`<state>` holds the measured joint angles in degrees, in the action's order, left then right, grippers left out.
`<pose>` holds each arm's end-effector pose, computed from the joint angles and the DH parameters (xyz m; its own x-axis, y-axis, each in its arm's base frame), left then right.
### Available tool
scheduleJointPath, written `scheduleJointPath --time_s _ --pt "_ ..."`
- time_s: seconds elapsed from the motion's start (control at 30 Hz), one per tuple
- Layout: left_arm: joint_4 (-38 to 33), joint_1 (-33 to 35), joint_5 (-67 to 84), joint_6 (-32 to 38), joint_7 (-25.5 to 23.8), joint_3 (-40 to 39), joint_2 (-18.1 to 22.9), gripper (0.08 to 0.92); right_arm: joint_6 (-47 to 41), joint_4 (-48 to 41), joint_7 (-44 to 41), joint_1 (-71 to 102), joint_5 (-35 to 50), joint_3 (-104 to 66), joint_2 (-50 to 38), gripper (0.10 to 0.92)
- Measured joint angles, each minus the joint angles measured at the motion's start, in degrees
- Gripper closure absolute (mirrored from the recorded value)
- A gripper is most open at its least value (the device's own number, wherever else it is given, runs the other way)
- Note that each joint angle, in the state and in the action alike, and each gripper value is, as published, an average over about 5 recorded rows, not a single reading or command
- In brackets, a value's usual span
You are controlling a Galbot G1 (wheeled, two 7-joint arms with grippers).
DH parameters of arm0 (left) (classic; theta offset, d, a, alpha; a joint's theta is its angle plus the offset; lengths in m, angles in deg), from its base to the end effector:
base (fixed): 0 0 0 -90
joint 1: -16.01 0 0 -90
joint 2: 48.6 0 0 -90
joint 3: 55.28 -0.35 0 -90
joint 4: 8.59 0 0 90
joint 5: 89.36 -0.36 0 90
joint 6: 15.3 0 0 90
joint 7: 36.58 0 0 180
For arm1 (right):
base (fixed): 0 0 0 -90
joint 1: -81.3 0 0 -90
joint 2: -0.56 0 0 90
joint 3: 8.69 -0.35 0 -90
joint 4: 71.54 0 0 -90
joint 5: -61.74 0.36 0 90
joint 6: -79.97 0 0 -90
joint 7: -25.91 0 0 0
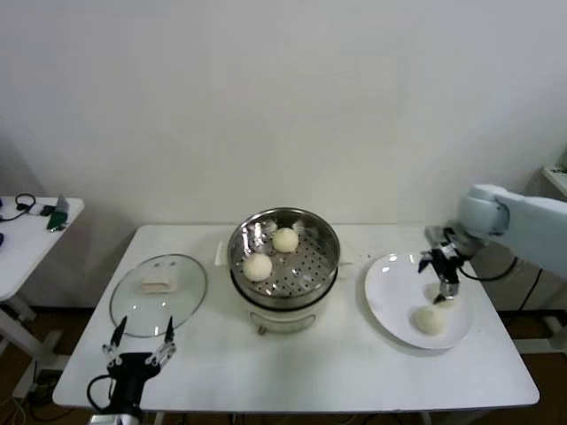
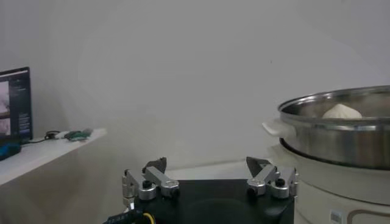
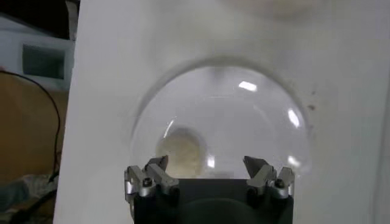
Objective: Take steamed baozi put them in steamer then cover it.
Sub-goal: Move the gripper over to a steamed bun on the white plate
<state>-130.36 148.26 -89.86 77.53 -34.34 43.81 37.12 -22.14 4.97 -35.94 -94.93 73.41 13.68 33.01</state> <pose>0.1185 0.0602 -0.3190 -0.9856 -0.1252 0.1135 -0.1044 0.9792 0.1738 0.4962 -0.1925 -0.1662 -0.0307 -0.0276 0.9991 -0.9967 -0.0740 -0.0327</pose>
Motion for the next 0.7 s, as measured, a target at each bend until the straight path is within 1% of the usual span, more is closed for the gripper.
scheduleJointPath --time_s 0.27,0.7 --pt "-0.05 0.41 -1.13 -0.12 0.02 -0.17 1.02 0.177 0.44 -2.49 0.34 8.62 -3.83 -6.7 -0.67 0.203" --pt "0.34 1.3 -1.54 0.15 0.22 0.16 1.41 0.177 1.02 -6.71 0.71 14.58 -7.05 -11.66 2.74 0.203"
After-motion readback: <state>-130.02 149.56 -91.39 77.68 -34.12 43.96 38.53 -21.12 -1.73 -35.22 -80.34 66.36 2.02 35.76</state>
